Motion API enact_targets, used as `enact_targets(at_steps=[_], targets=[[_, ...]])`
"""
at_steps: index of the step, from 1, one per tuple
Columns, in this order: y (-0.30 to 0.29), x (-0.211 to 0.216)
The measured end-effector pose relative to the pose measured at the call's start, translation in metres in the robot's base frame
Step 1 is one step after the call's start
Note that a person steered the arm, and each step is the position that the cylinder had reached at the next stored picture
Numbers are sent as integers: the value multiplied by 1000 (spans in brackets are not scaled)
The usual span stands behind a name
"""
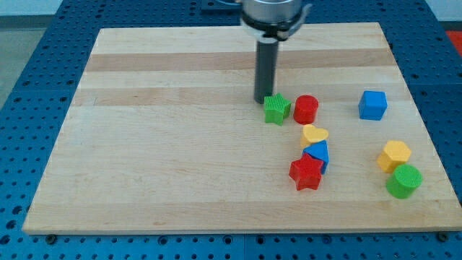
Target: Place the triangle below the cube
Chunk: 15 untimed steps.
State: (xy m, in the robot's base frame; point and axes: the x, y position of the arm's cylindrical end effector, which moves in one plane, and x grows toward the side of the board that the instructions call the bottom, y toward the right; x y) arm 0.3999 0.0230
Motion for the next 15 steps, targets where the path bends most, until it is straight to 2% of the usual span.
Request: enact_targets(at_steps=[1,3,5,6,8,11,13,15], targets=[[-28,20],[-29,105],[11,183],[46,193],[69,192],[72,163],[105,157],[85,148]])
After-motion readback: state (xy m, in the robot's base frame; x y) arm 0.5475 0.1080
